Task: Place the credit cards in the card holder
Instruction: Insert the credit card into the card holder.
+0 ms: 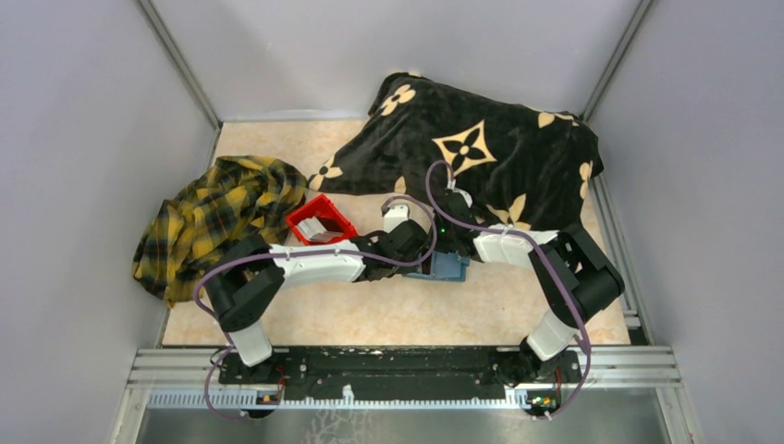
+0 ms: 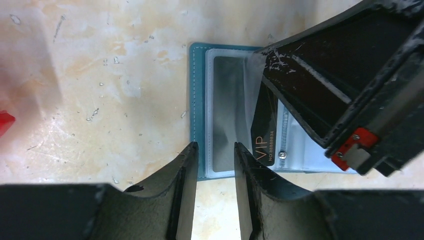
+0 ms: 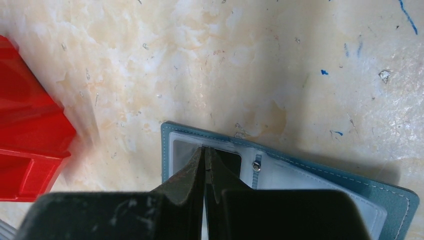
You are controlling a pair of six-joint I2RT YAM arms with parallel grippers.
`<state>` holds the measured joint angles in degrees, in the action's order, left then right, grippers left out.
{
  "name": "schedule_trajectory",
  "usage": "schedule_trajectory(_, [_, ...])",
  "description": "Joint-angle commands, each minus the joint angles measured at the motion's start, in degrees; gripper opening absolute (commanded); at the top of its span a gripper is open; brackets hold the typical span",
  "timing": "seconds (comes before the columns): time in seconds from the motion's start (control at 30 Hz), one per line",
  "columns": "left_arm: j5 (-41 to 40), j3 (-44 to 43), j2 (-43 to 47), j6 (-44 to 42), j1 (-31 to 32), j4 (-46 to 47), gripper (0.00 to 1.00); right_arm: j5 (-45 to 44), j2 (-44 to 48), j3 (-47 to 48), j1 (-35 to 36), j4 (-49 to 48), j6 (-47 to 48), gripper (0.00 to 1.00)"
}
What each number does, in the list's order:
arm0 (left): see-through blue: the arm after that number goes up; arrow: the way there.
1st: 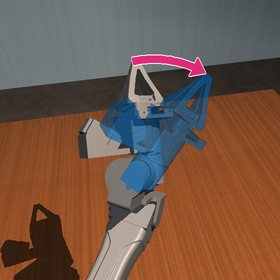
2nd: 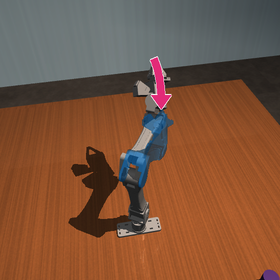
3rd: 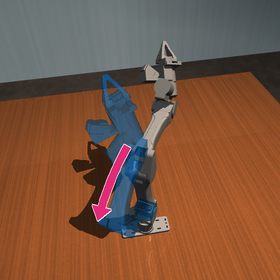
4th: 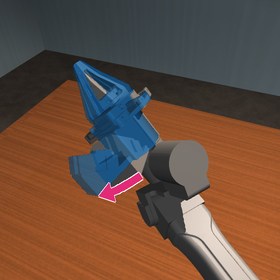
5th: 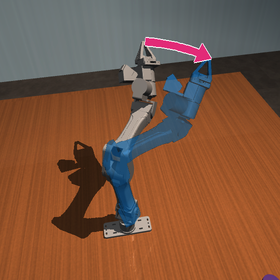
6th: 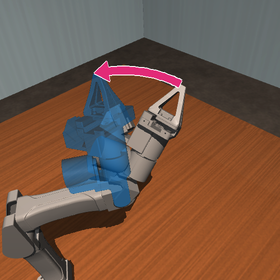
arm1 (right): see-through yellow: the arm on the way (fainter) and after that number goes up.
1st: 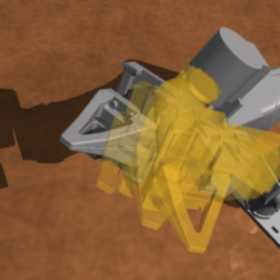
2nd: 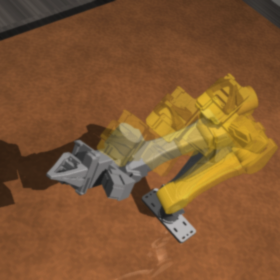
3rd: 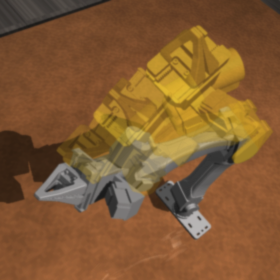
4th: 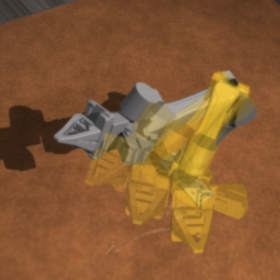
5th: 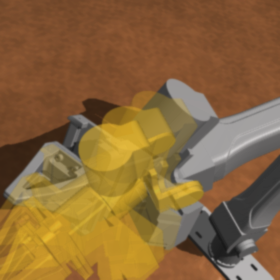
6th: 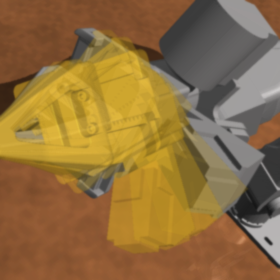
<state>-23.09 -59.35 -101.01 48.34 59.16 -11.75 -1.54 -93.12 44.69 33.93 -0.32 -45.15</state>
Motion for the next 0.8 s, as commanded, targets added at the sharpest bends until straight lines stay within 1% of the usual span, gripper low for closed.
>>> schedule_trajectory(0.0, [-2.6, -1.8, 3.1, -1.1, 0.6, 0.1, 0.40, -0.7, -2.9, -2.2, -0.2, 5.8, 1.1, 0.03])
schedule_trajectory(0.4, [-1.3, -2.1, 0.3, -1.1, 0.7, 1.4, 0.39, -1.1, -2.0, -2.1, -0.6, 6.7, 1.4, 0.04])
schedule_trajectory(0.47, [-1.4, -2.0, 0.1, -1.0, 0.7, 1.4, 0.38, -1.3, -0.1, -2.1, -0.8, 7.0, 1.5, 0.04])
schedule_trajectory(0.77, [-1.1, -2.3, -1.1, -0.9, 0.8, 1.8, 0.38, -1.4, 0.8, -2.2, -1.0, 7.4, 1.7, 0.03])
